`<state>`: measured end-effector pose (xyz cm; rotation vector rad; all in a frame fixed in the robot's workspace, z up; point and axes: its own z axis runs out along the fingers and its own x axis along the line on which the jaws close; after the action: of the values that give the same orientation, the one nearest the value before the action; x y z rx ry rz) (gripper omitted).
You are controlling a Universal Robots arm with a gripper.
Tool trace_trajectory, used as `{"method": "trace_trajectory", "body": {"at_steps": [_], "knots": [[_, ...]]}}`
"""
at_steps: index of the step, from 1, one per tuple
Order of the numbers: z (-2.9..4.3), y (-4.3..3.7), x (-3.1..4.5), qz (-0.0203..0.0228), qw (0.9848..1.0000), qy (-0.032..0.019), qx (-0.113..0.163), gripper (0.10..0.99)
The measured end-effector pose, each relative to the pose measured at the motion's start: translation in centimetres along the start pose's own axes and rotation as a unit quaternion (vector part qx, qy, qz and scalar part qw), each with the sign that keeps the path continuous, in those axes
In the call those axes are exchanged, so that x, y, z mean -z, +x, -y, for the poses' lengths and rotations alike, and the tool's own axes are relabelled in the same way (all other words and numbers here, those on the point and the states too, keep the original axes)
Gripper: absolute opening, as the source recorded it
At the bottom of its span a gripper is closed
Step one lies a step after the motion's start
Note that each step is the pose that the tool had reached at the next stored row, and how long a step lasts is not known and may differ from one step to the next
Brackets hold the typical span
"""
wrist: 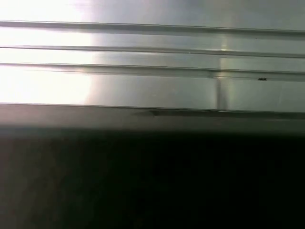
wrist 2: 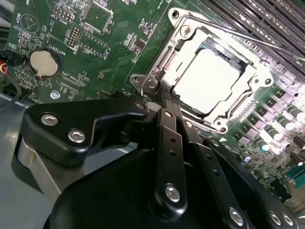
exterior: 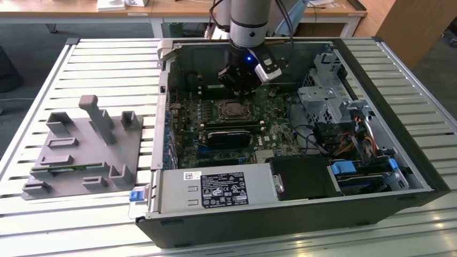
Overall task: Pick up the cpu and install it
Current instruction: 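Install the first cpu locking lever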
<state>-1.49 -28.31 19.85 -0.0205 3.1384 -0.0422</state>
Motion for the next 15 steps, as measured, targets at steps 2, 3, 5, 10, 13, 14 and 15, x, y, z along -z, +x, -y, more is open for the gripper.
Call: {"method": "trace_trajectory", "body": {"at_steps": [2,3,5,10,13,14,15], "knots": [[-0.01,0.00,-0.03,0.0002,1.0000,-0.0030,0.000,0.106],[-0.02,0.00,-0.04,0.0002,1.0000,-0.0094,0.000,0.106],[-0.03,-0.01,-0.06,0.0005,0.9997,-0.0249,0.000,0.106],[-0.04,-0.01,0.16,0.0009,0.9992,-0.0395,0.000,0.106],[-0.01,-0.01,0.85,0.0007,0.9992,-0.0393,0.000,0.106],[0.00,-0.01,1.06,0.0007,0.9992,-0.0393,0.000,0.106],[0.01,-0.01,1.21,0.0007,0.9992,-0.0393,0.000,0.106]]}}
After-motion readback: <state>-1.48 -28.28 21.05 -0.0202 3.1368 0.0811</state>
